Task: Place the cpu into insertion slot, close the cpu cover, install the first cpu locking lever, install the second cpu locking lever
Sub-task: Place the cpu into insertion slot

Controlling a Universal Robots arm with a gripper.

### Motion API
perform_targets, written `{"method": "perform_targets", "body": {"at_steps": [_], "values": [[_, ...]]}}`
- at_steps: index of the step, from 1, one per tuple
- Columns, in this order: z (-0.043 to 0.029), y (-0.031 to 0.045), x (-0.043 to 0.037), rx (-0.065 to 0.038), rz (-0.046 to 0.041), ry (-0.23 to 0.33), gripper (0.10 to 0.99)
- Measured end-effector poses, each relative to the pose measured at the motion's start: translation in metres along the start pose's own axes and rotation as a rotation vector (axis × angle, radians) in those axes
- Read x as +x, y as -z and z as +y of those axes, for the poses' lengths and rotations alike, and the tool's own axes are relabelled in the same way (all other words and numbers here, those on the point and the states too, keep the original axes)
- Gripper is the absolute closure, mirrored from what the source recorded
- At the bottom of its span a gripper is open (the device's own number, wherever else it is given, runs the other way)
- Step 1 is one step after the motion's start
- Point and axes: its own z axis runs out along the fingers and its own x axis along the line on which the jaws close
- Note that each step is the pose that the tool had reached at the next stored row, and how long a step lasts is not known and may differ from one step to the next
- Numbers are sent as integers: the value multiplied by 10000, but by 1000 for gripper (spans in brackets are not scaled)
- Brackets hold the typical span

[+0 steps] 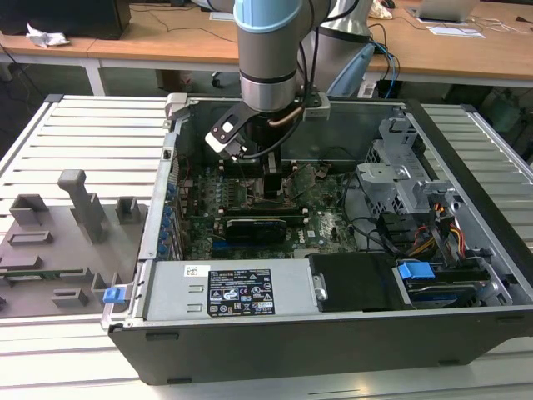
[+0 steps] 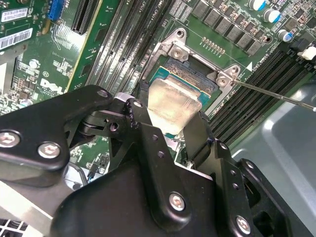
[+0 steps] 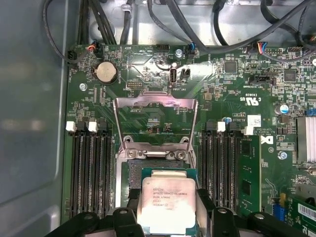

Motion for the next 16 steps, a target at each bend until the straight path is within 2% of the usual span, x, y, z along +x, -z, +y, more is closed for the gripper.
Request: {"method": "perform_targets", "body": {"at_steps": [16], "values": [[-4,-49,11,-1,1,0,557]]}}
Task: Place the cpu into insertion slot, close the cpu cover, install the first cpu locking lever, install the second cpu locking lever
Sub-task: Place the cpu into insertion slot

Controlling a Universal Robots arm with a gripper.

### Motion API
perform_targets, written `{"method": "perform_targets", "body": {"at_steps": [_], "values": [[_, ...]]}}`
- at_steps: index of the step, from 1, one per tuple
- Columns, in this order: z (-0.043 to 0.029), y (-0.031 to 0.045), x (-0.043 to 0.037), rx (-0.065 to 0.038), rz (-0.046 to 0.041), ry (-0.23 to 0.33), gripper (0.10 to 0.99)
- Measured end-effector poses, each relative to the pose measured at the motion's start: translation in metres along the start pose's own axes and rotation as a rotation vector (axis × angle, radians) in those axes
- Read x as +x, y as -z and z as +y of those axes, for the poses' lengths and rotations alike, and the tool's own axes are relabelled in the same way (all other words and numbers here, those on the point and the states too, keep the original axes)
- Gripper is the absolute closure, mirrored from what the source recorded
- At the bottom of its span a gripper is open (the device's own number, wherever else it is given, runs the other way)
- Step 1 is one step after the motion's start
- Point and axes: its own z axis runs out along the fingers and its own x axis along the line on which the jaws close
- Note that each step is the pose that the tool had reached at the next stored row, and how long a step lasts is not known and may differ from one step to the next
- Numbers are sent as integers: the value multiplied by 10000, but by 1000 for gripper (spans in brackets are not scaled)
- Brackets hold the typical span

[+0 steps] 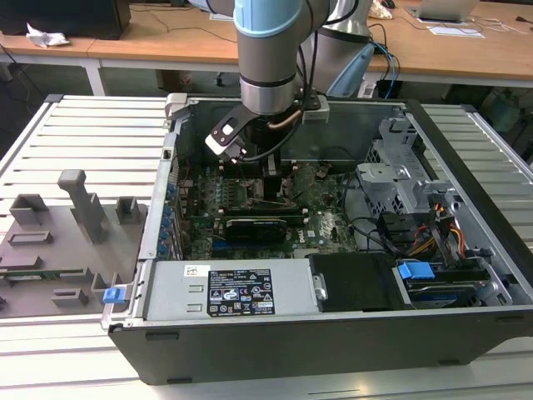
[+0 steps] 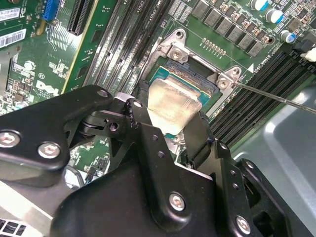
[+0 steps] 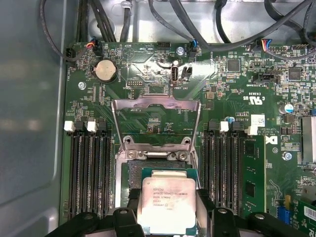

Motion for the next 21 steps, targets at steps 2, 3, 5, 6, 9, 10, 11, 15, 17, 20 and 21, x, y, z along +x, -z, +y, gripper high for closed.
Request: {"method": "perform_targets", "body": {"at_steps": [2,3,5,6,9,10,11,15,17,20,21], "values": [[-1,-5,11,1,-2,-2,557],[0,-10,15,0,1,2,557],[-1,-20,22,1,-1,2,557],[-2,-27,25,0,0,8,557],[-5,-66,40,2,4,53,557],[-6,-74,42,1,5,57,557],[-7,-82,46,2,4,61,557],[-10,-126,55,2,5,65,557],[-12,-141,56,2,5,64,557],[-13,-161,58,3,3,65,557],[-14,-166,59,3,4,65,557]]}}
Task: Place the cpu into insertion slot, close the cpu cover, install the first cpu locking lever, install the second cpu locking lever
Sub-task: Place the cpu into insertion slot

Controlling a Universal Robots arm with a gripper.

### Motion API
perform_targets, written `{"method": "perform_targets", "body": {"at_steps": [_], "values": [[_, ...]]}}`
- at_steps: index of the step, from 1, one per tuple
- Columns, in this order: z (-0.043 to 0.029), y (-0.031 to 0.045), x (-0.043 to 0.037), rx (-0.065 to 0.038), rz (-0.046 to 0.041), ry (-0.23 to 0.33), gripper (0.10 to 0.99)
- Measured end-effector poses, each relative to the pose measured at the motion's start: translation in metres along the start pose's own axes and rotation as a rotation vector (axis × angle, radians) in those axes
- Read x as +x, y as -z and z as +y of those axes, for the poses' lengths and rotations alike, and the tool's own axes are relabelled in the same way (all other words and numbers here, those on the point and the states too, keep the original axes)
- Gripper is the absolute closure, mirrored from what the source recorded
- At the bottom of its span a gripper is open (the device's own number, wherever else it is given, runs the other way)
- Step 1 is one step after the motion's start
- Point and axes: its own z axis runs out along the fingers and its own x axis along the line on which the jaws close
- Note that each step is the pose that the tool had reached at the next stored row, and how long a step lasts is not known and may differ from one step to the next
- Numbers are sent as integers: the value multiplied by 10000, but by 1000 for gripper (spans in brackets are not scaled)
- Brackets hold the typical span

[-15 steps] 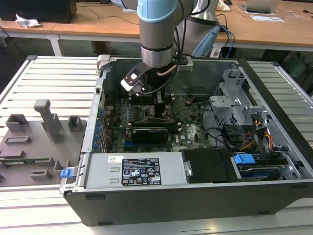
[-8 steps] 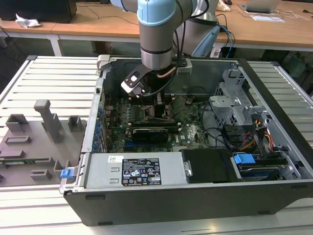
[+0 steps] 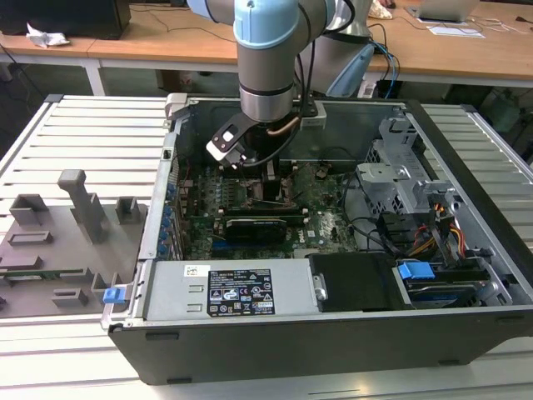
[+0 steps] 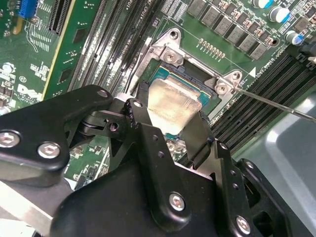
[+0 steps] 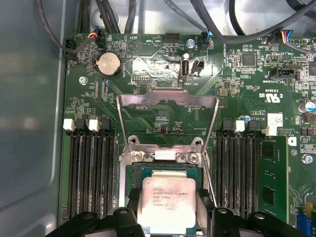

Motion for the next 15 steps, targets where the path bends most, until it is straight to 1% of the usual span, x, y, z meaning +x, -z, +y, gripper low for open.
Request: {"method": "perform_targets", "body": {"at_steps": [8,9,10,15], "values": [[-1,-6,0,0,1,0,545],[-1,-6,0,0,0,-1,482],[0,-7,1,-1,2,0,482],[-1,-13,25,-1,53,-5,482]]}}
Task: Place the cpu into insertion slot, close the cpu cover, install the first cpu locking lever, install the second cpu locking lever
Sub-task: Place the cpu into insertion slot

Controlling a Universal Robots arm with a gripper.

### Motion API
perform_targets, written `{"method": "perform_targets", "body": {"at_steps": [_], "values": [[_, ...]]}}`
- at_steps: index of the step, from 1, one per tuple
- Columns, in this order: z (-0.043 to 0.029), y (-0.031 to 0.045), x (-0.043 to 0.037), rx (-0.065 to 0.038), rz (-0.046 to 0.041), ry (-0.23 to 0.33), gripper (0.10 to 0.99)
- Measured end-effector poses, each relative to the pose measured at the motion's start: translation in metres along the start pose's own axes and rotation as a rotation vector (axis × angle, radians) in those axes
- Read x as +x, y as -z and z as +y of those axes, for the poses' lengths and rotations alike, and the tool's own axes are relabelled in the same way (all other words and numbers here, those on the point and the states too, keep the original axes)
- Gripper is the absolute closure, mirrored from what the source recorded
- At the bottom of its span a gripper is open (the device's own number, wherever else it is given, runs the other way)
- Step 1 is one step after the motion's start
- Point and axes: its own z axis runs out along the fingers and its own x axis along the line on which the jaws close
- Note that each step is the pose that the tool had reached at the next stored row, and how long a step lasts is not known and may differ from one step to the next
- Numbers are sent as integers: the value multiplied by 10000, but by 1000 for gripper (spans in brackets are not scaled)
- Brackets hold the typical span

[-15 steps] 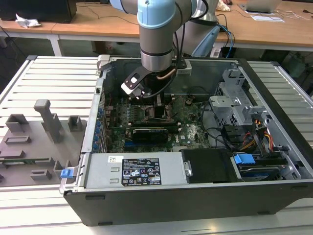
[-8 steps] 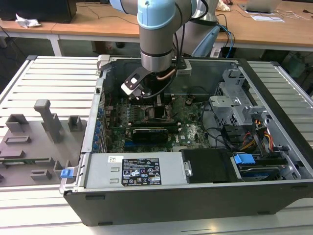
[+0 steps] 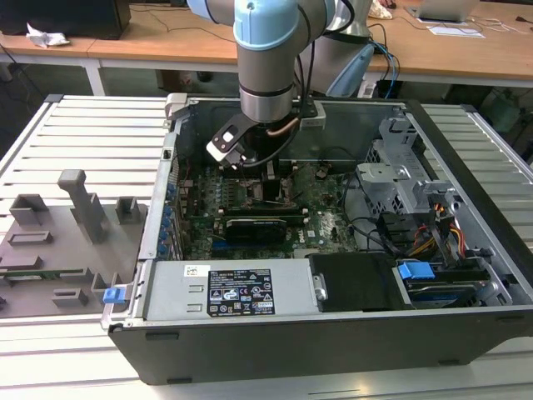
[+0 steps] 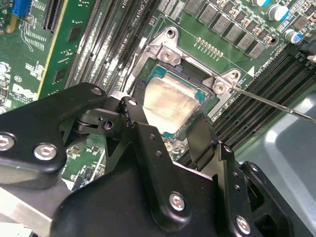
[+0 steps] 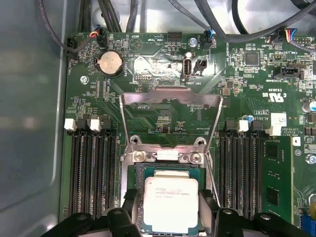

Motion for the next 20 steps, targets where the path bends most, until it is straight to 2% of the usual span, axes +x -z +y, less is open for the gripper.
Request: {"method": "perform_targets", "body": {"at_steps": [8,9,12,14,18,20], "values": [[-1,-8,14,-1,43,-4,482],[0,-1,14,1,40,-3,482],[7,88,13,0,43,-3,482],[8,92,-2,-1,43,-3,498],[10,118,-6,-1,43,-4,745],[11,130,-6,-1,43,-4,980]]}}
